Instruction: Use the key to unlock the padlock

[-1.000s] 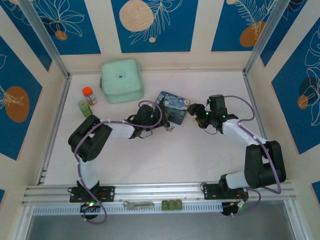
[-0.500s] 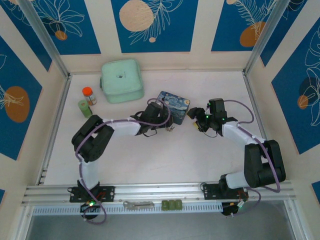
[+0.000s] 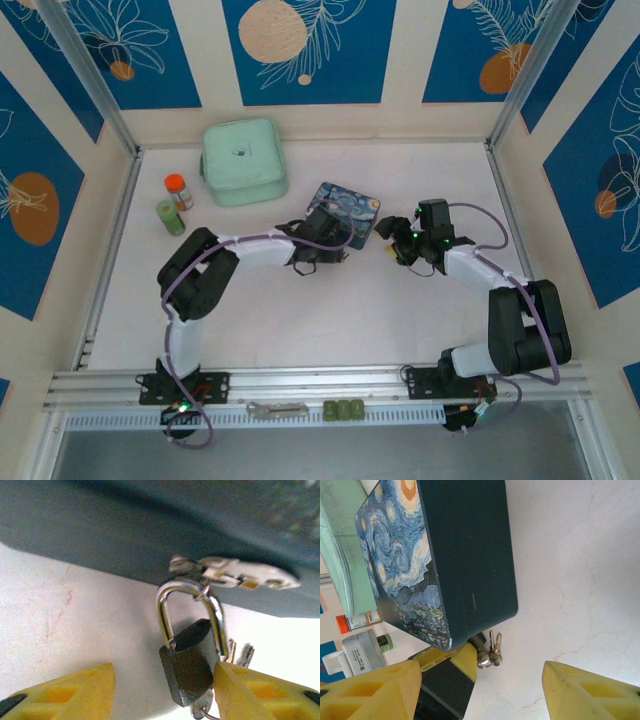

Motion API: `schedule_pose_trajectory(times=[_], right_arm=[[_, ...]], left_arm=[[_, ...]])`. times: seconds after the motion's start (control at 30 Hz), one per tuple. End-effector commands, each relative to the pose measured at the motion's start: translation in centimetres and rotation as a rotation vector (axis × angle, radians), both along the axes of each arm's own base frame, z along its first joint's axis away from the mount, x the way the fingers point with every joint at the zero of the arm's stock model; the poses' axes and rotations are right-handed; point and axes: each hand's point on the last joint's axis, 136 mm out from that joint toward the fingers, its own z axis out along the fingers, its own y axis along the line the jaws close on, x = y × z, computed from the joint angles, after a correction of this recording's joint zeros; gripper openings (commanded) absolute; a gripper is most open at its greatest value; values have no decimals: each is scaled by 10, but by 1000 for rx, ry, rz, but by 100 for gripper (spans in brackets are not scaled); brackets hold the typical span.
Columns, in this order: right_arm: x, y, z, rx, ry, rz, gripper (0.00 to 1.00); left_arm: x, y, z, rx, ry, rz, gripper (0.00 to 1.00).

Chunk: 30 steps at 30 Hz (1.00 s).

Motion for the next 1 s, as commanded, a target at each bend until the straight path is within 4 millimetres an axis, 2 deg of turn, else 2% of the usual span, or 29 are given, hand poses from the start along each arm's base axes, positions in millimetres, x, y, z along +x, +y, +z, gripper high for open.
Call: schedule_pose_trajectory(times=[0.0,0.17,0.37,0.57,0.67,0.8,0.87,0.97], right_arm=[[-1,1,5,31,-10,-3,65],[1,-1,5,42,-9,-12,65],[3,0,2,57,-3,-15,65],[5,1,1,61,0,-12,65],[5,1,0,65,5,-12,65],[5,1,-2,68,8,-11,65],[5,1,-2,68,10,-10,65],[5,1,-3,72,11,-11,65]], left_arm=[[-4,7,-12,101,22,-25,51],[-1,8,-15,123,22,-20,50],[7,-7,-9,96,16,-46,58],[8,-16,-5,46,7,-36,58],[8,-17,-6,33,5,-25,48],[5,-15,-11,6,16,-4,20],[5,-15,-9,-19,15,9,14],[6,-14,-6,-37,7,27,11]])
